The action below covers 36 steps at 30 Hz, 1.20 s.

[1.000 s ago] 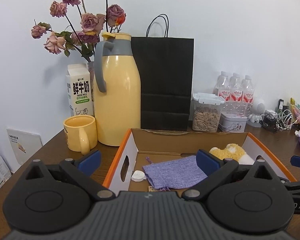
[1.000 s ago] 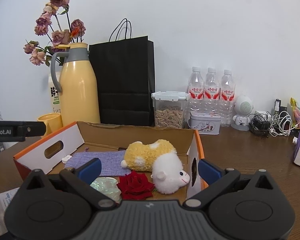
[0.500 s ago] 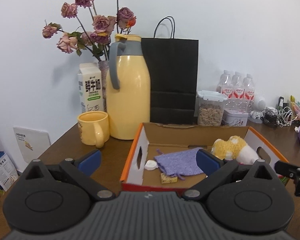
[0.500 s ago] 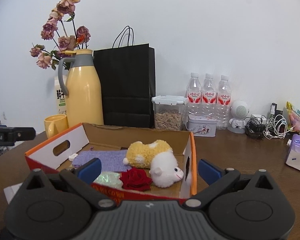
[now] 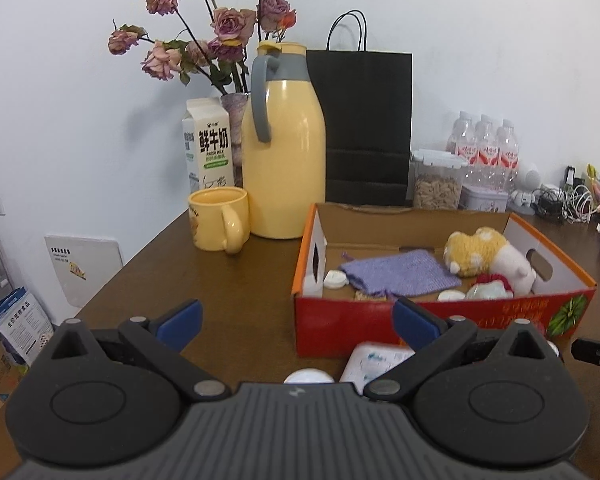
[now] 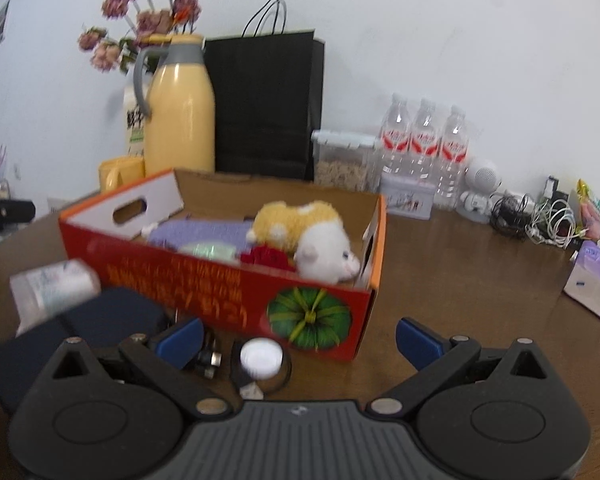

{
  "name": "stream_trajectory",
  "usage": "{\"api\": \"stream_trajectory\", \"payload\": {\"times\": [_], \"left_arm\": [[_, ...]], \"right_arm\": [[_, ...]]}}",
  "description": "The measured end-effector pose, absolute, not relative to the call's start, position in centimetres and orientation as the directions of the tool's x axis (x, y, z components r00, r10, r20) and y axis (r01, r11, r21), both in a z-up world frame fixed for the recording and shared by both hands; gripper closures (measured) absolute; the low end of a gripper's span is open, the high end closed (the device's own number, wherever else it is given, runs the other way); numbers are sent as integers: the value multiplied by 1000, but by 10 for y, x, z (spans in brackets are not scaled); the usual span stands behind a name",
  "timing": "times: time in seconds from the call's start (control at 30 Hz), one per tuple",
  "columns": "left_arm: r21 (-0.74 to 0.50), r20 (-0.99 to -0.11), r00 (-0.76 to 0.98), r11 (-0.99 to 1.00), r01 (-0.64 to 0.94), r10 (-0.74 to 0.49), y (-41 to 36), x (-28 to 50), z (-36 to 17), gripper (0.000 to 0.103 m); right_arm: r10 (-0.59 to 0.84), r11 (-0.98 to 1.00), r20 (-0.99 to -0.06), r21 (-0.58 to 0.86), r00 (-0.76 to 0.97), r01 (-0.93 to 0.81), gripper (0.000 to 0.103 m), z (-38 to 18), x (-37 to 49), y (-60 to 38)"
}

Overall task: Organize objects
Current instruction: 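Move both grippers back toward the remaining caps and cables on the table, then grasp the black USB cable plug with the right gripper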

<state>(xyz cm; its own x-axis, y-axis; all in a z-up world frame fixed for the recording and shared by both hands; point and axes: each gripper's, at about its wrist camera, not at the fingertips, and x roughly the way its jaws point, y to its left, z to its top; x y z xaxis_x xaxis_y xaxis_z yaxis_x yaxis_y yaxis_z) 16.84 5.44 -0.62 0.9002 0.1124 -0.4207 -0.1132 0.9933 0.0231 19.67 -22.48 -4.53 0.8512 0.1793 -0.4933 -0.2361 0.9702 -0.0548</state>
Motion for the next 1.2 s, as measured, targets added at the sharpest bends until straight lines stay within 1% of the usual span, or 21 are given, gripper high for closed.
{"api": "stream_trajectory", "payload": {"times": [0.1,0.17,0.27,0.33,0.37,0.43,0.47,0.53,0.6,0.7,0.87,0.9,0.93,1.07,1.2], "left_arm": [[28,-437,892,993,-118,119,57,163,-10,0],[28,-446,887,992,-123,122,60,158,-12,0],[25,-452,884,992,-126,123,62,152,-15,0],[23,-454,882,991,-129,125,64,147,-16,0],[21,-454,882,992,-128,124,65,145,-17,0],[16,-452,884,992,-124,118,66,142,-17,0],[15,-453,884,992,-124,118,67,141,-17,0],[14,-454,883,992,-125,118,67,140,-18,0],[11,-457,882,992,-126,116,67,139,-18,0],[5,-460,881,992,-123,112,68,139,-19,0],[3,-465,879,993,-117,105,67,139,-21,0],[3,-467,878,993,-117,105,67,139,-22,0],[2,-469,877,993,-118,105,67,139,-22,0],[2,-472,876,994,-113,100,66,140,-23,0],[4,-478,873,994,-107,96,64,141,-24,0]], "right_arm": [[181,966,-518,-67,836,-250,1,-52,195,-222],[184,963,-529,-71,828,-259,4,-54,195,-220],[200,957,-543,-71,816,-282,18,-57,196,-218],[218,950,-554,-68,803,-305,35,-59,196,-215],[226,947,-559,-66,797,-315,39,-60,196,-214],[239,941,-573,-63,784,-333,55,-62,197,-211],[243,938,-578,-63,779,-340,57,-63,198,-210],[256,933,-585,-59,769,-355,66,-64,198,-208],[266,926,-593,-61,760,-372,72,-65,199,-205],[268,920,-610,-67,746,-385,77,-68,203,-200],[269,920,-619,-62,738,-388,81,-72,207,-199],[272,919,-619,-59,737,-389,86,-72,207,-199],[275,919,-618,-56,736,-391,87,-72,207,-200],[282,917,-612,-54,739,-395,90,-73,206,-200],[276,918,-600,-67,751,-391,91,-74,202,-198]]}}
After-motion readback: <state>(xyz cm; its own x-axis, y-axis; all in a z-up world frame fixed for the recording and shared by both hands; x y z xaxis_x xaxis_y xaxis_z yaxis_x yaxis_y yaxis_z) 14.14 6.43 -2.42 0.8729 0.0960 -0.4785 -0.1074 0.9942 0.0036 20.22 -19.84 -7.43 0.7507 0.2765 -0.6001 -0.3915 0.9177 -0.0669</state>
